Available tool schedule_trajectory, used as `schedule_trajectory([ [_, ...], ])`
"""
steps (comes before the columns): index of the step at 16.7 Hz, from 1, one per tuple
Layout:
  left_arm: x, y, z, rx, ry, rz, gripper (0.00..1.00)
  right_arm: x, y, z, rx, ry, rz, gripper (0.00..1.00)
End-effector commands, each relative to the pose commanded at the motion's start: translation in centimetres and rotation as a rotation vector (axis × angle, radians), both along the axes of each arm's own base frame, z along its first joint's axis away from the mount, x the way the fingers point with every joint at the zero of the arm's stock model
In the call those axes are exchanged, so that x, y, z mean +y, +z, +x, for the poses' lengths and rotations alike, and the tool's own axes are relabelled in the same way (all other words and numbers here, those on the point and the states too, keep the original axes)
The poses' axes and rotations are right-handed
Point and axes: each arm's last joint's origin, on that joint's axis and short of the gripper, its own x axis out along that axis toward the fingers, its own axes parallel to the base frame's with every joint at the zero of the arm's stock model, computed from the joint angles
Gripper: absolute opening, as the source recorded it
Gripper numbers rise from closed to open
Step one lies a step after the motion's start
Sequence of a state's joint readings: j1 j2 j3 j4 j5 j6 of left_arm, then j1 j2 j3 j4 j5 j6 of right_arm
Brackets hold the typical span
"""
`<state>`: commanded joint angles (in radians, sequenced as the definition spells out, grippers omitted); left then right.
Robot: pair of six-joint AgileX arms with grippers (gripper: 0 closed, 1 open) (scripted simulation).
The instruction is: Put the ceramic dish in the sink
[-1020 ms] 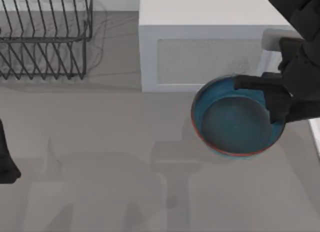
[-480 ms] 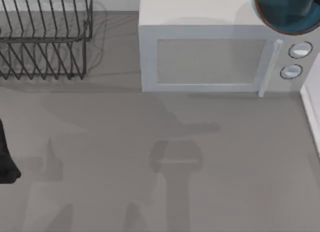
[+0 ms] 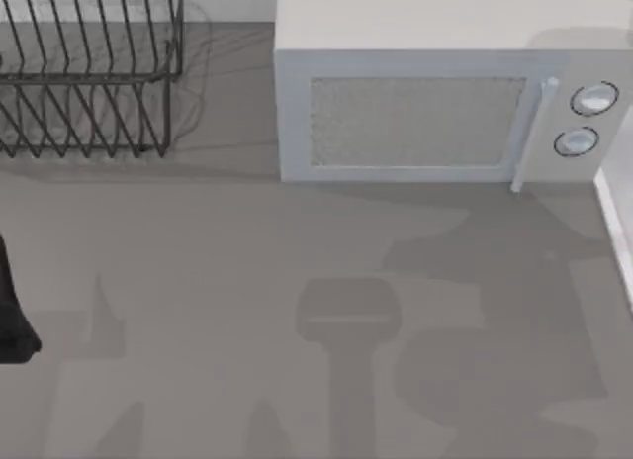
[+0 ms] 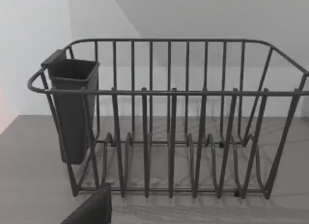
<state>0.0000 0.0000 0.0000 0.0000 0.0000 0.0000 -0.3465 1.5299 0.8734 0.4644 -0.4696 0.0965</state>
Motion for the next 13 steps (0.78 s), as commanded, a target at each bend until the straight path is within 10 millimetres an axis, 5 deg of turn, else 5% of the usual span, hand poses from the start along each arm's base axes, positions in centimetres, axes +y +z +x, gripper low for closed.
schedule_trajectory([
  [7,0.0,0.0,0.0,0.000,0.000,0.000,1.00,-3.5,-3.2,-5.3,-0.176,-0.127,-0.150,0.00],
  [13,0.0,0.0,0.0,0.000,0.000,0.000,1.00,-3.6,-3.5,-5.6,-0.184,-0.134,-0.156,0.00],
])
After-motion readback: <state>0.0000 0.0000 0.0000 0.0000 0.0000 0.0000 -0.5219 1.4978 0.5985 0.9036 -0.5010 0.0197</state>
